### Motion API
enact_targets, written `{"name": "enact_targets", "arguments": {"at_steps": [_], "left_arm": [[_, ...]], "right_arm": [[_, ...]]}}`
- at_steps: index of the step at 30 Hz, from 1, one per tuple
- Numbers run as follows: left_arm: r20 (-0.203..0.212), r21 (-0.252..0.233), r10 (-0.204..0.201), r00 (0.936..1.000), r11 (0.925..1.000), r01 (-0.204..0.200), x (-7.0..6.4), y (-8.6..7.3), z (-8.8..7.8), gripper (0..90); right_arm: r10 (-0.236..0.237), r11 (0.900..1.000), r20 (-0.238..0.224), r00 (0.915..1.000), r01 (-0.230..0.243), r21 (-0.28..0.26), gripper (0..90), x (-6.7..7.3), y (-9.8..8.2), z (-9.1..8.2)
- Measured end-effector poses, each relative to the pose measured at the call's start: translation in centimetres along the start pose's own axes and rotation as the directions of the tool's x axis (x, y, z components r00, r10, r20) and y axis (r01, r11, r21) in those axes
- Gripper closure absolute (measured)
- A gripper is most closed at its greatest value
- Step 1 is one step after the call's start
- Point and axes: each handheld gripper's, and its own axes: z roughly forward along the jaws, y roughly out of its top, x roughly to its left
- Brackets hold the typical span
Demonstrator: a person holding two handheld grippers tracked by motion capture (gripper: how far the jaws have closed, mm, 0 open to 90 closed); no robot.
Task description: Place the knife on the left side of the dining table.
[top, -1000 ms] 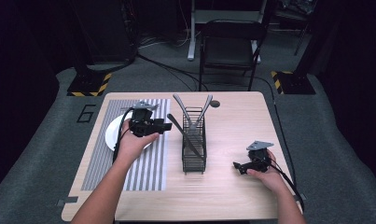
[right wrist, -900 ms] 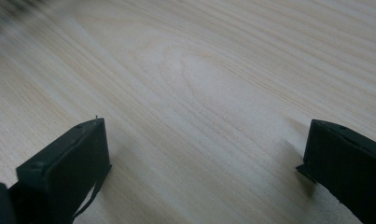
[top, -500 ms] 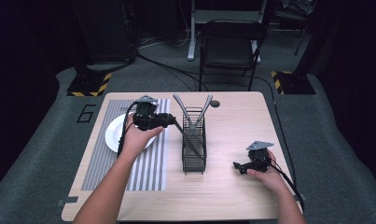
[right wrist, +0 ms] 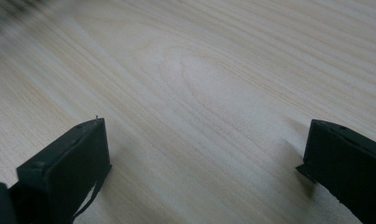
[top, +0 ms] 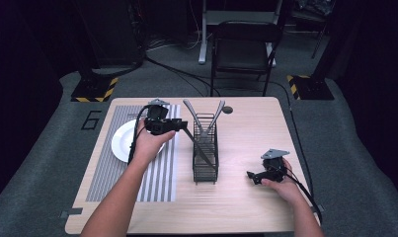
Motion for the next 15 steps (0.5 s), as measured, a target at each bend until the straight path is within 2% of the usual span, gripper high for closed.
{"name": "enact_targets", "arguments": {"at_steps": [2,3,10,15], "left_arm": [[0.008,0.004,-0.013,0.9999,0.9999,0.013,-0.2,0.1,0.1,67.7],[0.005,0.009,0.001,1.0000,1.0000,-0.001,-0.2,0.2,0.1,68.3],[-0.032,0.010,0.007,0.9995,0.9999,-0.006,-0.5,0.2,-0.1,74.7],[-0.023,-0.002,0.014,0.9996,0.9999,-0.014,-1.2,0.3,-0.3,76.5]], "right_arm": [[0.000,1.000,-0.001,1.0000,0.000,0.001,0.0,0.0,0.0,0.0],[0.000,1.000,0.000,1.0000,0.000,0.000,0.0,0.0,0.0,0.0],[0.003,1.000,0.000,1.0000,-0.003,0.003,0.0,0.0,0.0,0.0],[0.003,1.000,0.000,1.0000,-0.003,0.002,0.0,0.0,0.0,0.0]]}}
